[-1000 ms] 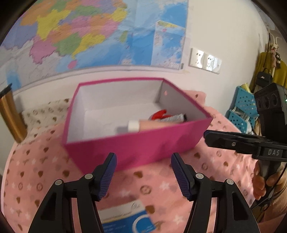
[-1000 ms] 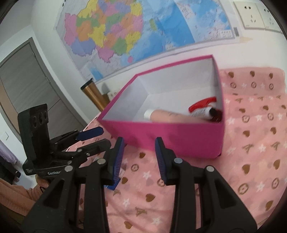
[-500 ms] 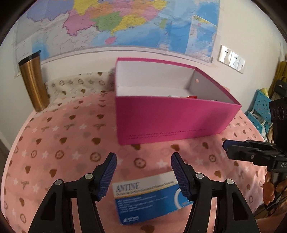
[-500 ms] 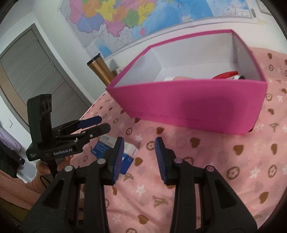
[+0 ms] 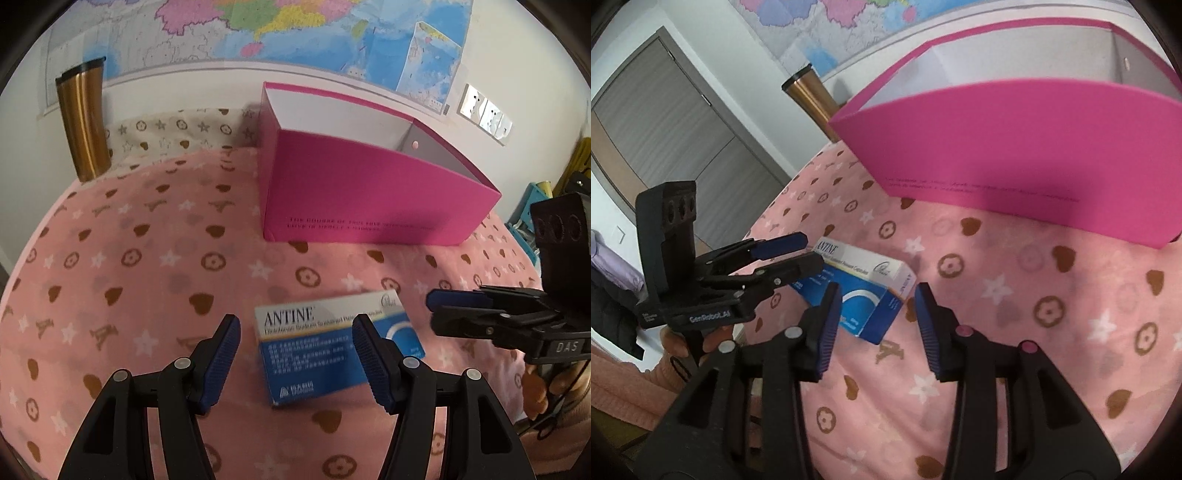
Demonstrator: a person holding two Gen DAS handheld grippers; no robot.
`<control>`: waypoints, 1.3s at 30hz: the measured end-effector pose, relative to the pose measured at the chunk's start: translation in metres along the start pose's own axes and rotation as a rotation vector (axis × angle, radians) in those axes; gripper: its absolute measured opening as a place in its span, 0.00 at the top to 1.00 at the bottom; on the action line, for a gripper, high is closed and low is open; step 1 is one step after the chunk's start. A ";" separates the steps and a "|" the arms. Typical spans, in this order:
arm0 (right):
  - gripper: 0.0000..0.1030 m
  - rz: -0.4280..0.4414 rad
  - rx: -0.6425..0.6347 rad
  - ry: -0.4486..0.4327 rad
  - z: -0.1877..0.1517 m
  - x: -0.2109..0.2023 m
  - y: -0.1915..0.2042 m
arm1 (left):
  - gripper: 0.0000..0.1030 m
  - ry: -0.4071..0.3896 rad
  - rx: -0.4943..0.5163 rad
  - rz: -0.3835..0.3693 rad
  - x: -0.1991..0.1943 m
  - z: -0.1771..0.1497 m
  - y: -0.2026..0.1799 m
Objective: Organize rigid objects
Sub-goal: 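Move the right gripper to the blue-and-white ANTINE carton on the bedspread, then close the right gripper on the ANTINE carton and lift it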
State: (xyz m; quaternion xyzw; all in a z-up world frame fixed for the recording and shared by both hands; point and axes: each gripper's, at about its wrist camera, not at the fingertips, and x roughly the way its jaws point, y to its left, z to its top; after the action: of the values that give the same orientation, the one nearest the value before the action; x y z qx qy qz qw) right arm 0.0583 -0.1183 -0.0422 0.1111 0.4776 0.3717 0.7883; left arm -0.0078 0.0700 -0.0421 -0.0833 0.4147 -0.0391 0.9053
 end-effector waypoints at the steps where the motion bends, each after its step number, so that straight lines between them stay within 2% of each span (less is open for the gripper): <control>1: 0.58 0.000 0.001 0.004 0.000 0.002 0.000 | 0.38 0.000 -0.003 -0.003 0.000 -0.002 0.000; 21: 0.58 0.014 0.034 0.040 0.001 0.029 -0.002 | 0.38 0.055 -0.046 -0.096 0.001 -0.017 0.008; 39: 0.58 0.012 0.045 0.043 -0.001 0.029 -0.005 | 0.38 0.054 -0.012 -0.085 0.002 -0.015 -0.007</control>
State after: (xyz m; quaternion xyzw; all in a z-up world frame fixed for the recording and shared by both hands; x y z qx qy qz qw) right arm 0.0676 -0.1016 -0.0646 0.1237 0.5021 0.3679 0.7728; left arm -0.0178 0.0610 -0.0521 -0.1053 0.4350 -0.0774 0.8909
